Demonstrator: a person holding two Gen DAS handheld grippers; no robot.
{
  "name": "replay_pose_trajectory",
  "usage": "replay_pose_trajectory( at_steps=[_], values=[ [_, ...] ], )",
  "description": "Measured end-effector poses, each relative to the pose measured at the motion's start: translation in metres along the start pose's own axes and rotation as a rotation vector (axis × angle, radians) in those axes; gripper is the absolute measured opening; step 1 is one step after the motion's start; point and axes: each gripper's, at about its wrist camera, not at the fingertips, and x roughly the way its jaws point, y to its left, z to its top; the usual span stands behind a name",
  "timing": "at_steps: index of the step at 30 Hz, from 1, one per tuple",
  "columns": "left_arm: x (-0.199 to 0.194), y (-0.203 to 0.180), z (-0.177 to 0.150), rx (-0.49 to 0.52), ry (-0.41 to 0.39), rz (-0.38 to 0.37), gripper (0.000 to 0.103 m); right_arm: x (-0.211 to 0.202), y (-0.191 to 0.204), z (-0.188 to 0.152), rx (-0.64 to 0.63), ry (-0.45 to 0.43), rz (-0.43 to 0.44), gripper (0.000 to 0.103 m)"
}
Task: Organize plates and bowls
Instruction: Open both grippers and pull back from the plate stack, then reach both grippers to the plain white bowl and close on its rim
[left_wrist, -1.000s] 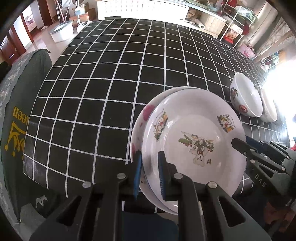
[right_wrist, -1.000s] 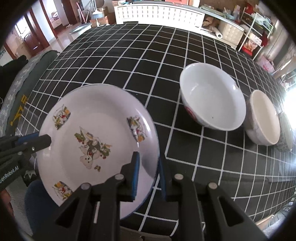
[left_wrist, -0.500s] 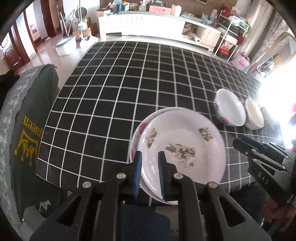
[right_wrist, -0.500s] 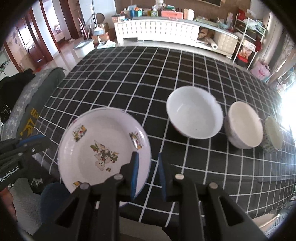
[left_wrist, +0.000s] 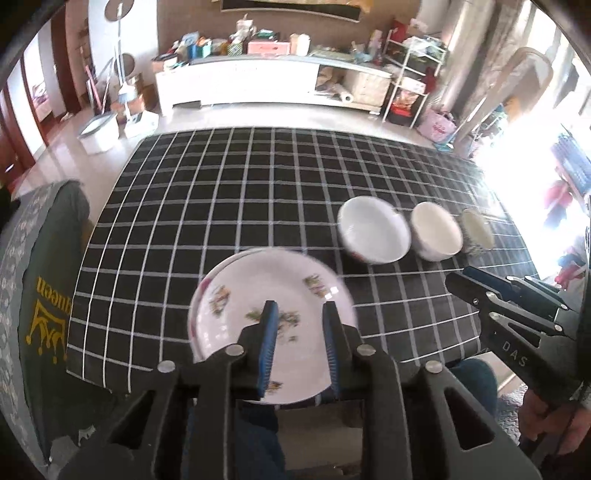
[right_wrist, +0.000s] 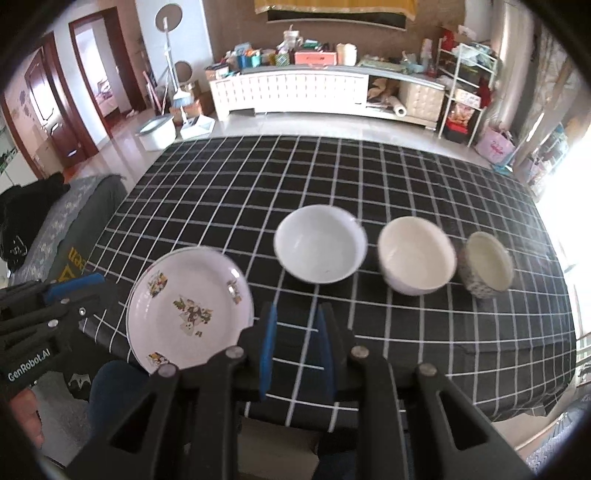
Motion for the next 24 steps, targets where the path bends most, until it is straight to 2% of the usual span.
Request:
replay_pose_trajectory(
  at_steps=[4,9,13,16,19,21,24],
  values=[
    [-0.001,-0.024,0.014,0.030,-0.005,-0.035,0.025,-0.012,-0.024,0.006,0.043,-0.027,0.004,0.028],
    [0.004,-0.046,0.032,0.069,-0.007,-0.034,0.027,-0.012,-0.044,0.020,0.057,-0.030,0.002,0.030],
    [0.020,-0.056,0.049,0.092,0.004,-0.011,0.028,0.000,-0.060,0.034,0.090,-0.019,0.049,0.030],
    [0.044,-0.057,0.064,0.084,0.044,-0.003,0.028,0.018,-0.068,0.043,0.098,0.005,0.058,0.030],
    [0.066,-0.053,0.078,0.054,0.082,-0.021,0.028,0.044,-0.077,0.055,0.117,0.066,0.089,0.030],
    [0.083,-0.049,0.088,0.022,0.126,-0.053,0.029,0.065,-0.086,0.062,0.155,0.133,0.137,0.030],
    [0.112,-0.045,0.102,-0.006,0.192,-0.069,0.029,0.089,-0.094,0.074,0.189,0.193,0.160,0.030]
  ],
)
